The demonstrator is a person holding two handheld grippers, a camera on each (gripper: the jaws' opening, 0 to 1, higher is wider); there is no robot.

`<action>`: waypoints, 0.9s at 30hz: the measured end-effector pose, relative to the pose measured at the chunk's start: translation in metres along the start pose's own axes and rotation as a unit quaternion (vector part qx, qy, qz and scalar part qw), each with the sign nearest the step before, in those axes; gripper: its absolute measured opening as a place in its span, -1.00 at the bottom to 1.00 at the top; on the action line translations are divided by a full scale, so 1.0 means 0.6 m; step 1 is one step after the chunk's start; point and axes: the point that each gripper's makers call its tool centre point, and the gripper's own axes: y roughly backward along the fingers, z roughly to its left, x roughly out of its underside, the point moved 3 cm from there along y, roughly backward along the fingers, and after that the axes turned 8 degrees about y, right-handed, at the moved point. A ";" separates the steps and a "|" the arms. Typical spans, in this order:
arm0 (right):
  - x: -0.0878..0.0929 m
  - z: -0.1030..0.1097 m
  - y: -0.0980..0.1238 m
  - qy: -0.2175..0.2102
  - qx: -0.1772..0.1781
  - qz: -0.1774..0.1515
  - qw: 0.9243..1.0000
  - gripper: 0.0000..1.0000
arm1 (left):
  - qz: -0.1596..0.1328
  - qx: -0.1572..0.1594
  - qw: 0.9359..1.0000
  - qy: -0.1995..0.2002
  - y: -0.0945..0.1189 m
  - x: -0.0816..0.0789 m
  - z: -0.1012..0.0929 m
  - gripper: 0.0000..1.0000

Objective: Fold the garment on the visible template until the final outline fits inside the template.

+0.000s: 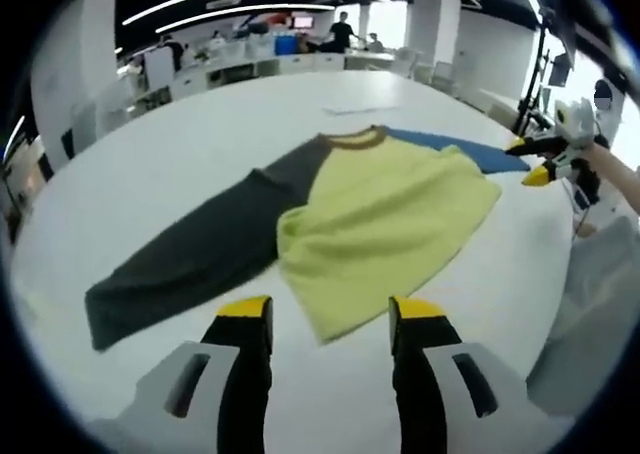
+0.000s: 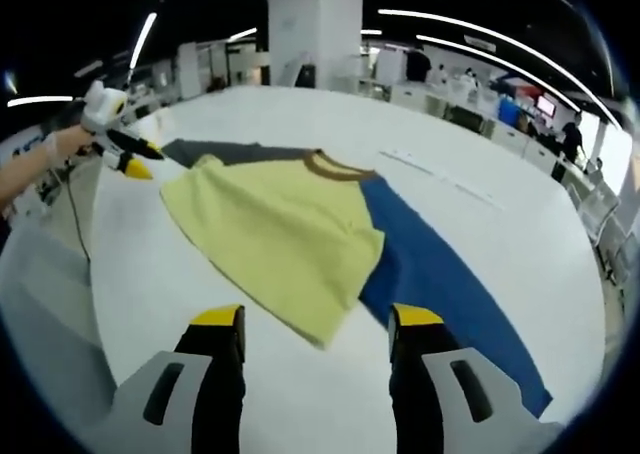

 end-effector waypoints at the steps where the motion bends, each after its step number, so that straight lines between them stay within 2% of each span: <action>1: 0.002 0.000 -0.001 -0.001 -0.001 0.001 1.000 0.14 | 0.001 0.000 1.000 0.001 -0.001 0.001 0.001 -0.16; 15: 0.021 0.000 -0.010 -0.012 -0.003 0.010 1.000 0.07 | 0.015 -0.009 1.000 0.025 -0.022 0.020 0.013 -0.51; 27: 0.026 -0.004 -0.015 -0.018 -0.003 0.012 1.000 0.00 | 0.033 -0.010 0.999 0.034 -0.035 0.033 0.014 -0.62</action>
